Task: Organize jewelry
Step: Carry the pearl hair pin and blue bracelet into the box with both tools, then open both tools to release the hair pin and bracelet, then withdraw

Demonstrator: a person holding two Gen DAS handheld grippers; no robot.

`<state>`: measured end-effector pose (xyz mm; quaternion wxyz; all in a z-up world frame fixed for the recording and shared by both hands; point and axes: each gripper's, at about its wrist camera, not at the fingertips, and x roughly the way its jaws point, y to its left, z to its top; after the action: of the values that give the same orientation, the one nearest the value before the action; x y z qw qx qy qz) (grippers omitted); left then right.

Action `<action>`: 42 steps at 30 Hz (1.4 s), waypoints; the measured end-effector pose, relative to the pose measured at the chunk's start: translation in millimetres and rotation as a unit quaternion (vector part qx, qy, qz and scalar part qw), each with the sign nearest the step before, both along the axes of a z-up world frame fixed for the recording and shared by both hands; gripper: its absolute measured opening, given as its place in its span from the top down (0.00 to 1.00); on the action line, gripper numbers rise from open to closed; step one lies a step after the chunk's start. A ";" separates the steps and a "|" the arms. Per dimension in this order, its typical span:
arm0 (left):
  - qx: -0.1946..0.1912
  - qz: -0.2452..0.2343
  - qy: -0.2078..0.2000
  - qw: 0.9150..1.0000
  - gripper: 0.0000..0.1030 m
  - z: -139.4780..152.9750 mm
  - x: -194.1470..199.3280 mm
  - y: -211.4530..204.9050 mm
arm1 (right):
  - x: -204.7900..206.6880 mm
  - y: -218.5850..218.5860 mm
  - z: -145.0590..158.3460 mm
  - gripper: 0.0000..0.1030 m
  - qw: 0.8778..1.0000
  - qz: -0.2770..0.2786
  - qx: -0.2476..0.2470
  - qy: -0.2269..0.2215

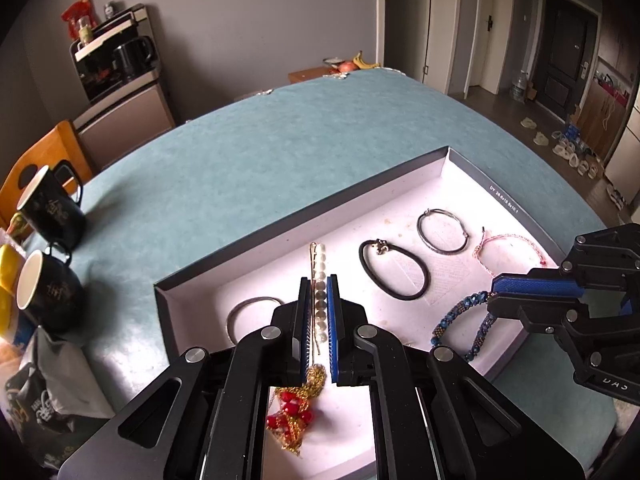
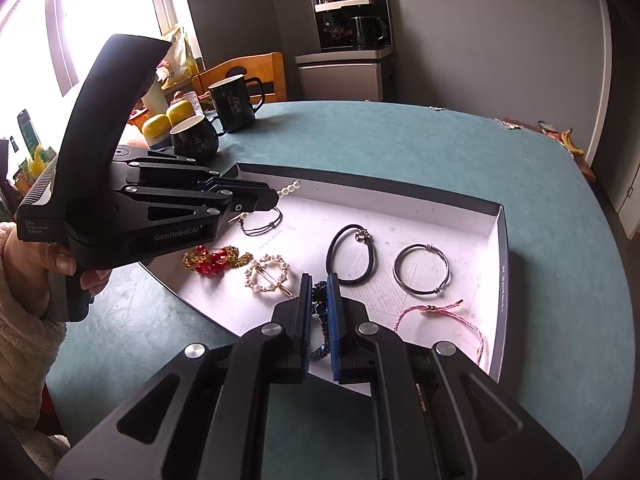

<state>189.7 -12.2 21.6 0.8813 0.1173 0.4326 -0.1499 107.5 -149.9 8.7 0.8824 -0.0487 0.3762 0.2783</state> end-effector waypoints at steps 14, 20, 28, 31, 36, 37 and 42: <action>0.022 0.016 0.042 0.999 0.93 -37.8 36.5 -13.8 | 13.8 -1.2 -20.5 0.93 0.999 -0.020 -0.034 0.023; 0.021 0.016 0.046 0.999 0.93 -37.8 37.4 -14.6 | 13.8 -3.0 -25.0 0.93 0.998 -0.025 -0.036 0.033; 0.022 0.013 0.043 0.999 0.93 -37.1 37.2 -14.1 | 16.0 -1.3 -29.9 0.93 0.998 -0.029 -0.038 0.045; 0.023 0.013 0.042 0.999 0.93 -36.7 36.9 -14.2 | 17.2 -1.5 -30.0 0.93 0.998 -0.029 -0.038 0.044; 0.020 0.013 0.042 0.999 0.93 -37.9 37.3 -13.1 | 18.2 -2.6 -30.5 0.93 0.998 -0.032 -0.043 0.042; 0.019 0.013 0.043 0.999 0.93 -38.0 37.9 -13.1 | 18.4 -2.7 -30.6 0.93 0.998 -0.032 -0.043 0.042; 0.020 0.012 0.041 0.999 0.93 -37.8 37.8 -13.6 | 17.9 -2.8 -30.3 0.93 0.998 -0.032 -0.041 0.040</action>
<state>227.5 -25.8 -16.2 0.8618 0.1232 0.4731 -0.1350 125.5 -152.7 -21.6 0.8723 -0.0614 0.4237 0.2361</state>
